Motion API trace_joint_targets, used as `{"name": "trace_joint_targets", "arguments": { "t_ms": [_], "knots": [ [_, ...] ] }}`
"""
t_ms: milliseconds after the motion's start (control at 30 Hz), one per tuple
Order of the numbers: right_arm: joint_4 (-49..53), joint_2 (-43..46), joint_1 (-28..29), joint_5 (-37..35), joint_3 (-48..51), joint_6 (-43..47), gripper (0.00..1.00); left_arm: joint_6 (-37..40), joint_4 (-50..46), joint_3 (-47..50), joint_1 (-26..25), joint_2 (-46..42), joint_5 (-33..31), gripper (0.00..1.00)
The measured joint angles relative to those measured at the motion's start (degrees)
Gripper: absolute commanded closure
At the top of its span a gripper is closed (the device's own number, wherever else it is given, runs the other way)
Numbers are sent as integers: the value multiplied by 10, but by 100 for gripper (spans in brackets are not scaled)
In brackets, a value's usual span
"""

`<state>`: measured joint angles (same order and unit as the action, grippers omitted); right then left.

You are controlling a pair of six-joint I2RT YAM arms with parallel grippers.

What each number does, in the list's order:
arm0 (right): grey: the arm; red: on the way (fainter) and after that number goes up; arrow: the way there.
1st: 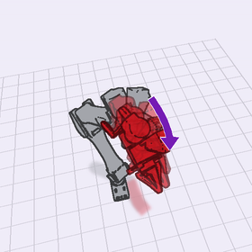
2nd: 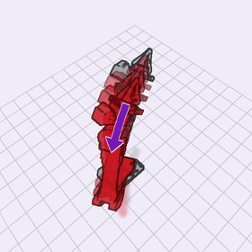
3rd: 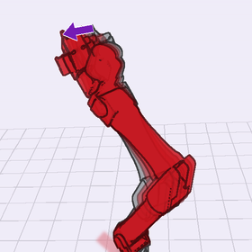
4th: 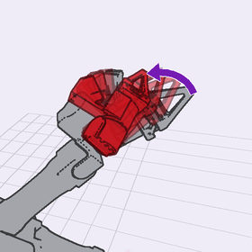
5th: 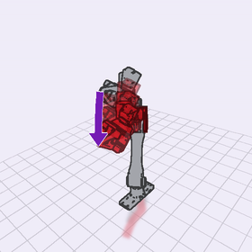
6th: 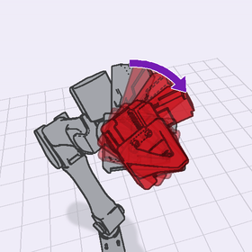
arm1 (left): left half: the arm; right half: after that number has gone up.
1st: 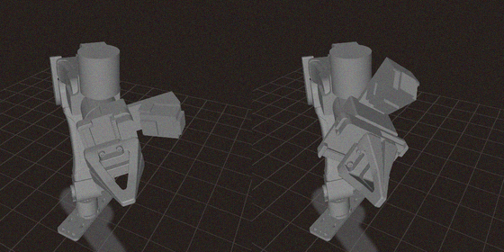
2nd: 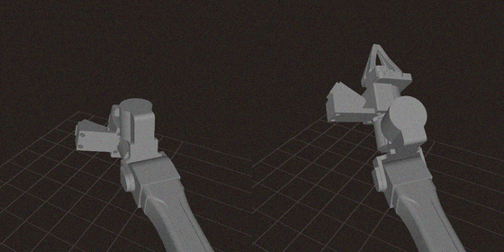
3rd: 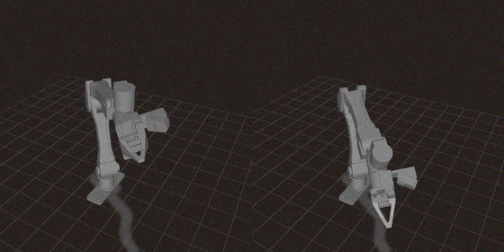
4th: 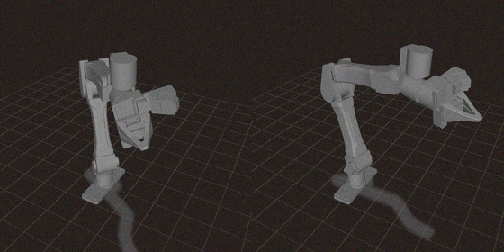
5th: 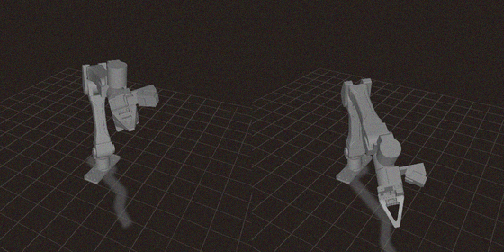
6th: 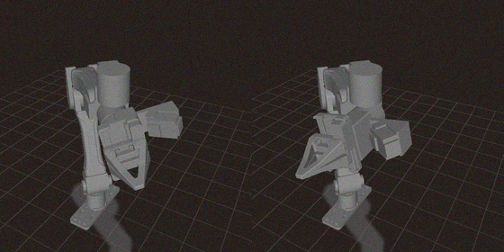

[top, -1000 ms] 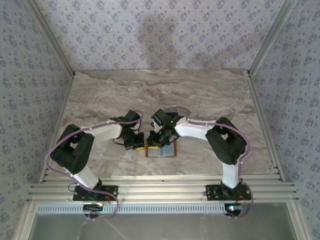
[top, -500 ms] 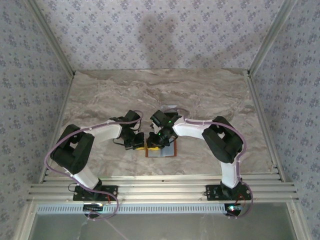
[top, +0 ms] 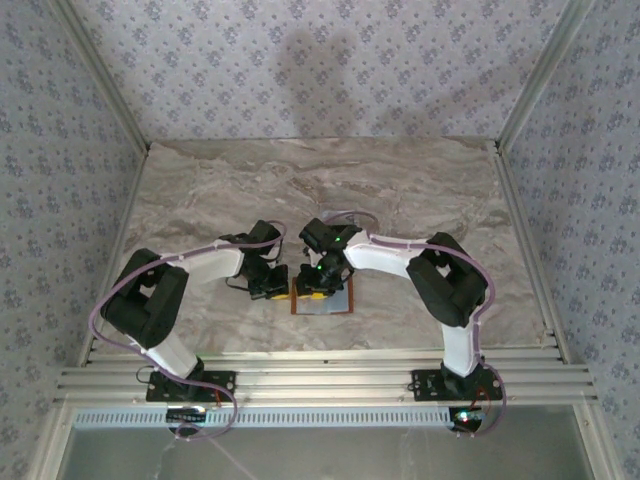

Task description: Take the credit cards out of the card holder

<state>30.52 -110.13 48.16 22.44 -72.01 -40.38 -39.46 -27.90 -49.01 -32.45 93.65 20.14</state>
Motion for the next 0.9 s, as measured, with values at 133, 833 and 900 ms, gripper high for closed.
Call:
{"name": "trace_joint_targets", "arguments": {
  "t_ms": [133,833,900],
  "knots": [
    [26,5,2,-23,-5,3,62,0,0,0,0,0,0,94],
    [196,35,9,-198,-33,23,55,0,-11,-8,0,4,0,94],
    [203,39,9,-206,-33,23,55,1,-17,-12,0,4,0,94]
  ]
}}
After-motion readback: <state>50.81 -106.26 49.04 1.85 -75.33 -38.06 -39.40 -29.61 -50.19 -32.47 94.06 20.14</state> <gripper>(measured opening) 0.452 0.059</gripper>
